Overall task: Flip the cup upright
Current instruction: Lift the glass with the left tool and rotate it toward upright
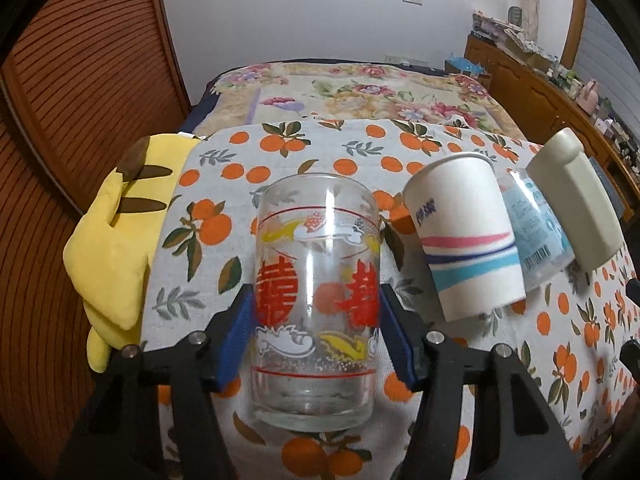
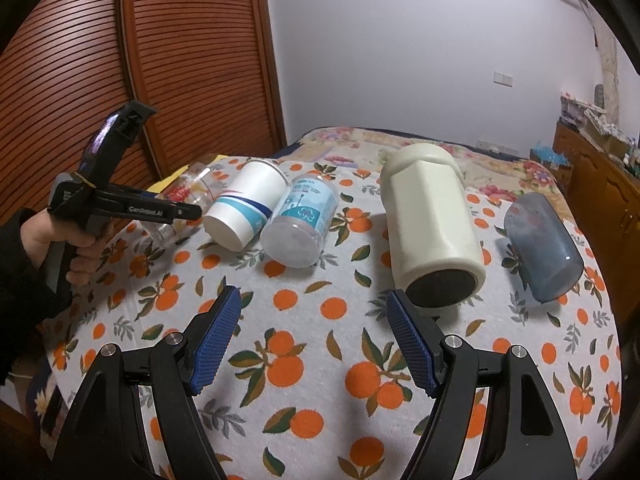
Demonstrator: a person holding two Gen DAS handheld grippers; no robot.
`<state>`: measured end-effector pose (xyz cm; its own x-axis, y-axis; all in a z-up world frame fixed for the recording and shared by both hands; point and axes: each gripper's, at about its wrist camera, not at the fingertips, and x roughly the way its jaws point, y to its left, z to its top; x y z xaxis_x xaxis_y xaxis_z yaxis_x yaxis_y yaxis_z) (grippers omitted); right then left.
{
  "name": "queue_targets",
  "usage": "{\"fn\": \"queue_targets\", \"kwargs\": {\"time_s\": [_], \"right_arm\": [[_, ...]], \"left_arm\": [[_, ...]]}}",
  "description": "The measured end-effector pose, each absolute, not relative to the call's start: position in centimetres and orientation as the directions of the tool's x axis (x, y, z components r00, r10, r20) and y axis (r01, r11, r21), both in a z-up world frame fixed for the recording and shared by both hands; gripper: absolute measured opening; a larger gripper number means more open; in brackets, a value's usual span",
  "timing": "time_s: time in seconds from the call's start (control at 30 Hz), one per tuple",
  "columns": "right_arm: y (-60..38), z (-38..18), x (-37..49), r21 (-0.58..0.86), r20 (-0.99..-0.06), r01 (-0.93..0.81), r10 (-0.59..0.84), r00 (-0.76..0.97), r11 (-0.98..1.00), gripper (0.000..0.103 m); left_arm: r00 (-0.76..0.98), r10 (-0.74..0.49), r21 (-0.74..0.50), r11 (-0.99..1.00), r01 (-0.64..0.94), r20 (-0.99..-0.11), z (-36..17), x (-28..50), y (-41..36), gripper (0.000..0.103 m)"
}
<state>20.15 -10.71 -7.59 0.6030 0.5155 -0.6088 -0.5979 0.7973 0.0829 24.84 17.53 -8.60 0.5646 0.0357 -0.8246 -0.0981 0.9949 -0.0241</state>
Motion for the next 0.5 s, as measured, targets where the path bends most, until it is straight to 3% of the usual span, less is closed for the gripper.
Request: {"fn": "queue_targets", "kwargs": {"time_s": [0.5], "right_arm": [[-13.8, -7.2, 17.3, 0.095, -0.585, -0.55, 0.493, 0.644, 0.83, 0.077]], "left_arm": [[0.683, -0.042, -0.1, 0.994, -0.046, -0.729, -5.1, 15.6, 13.0, 0.058]]}}
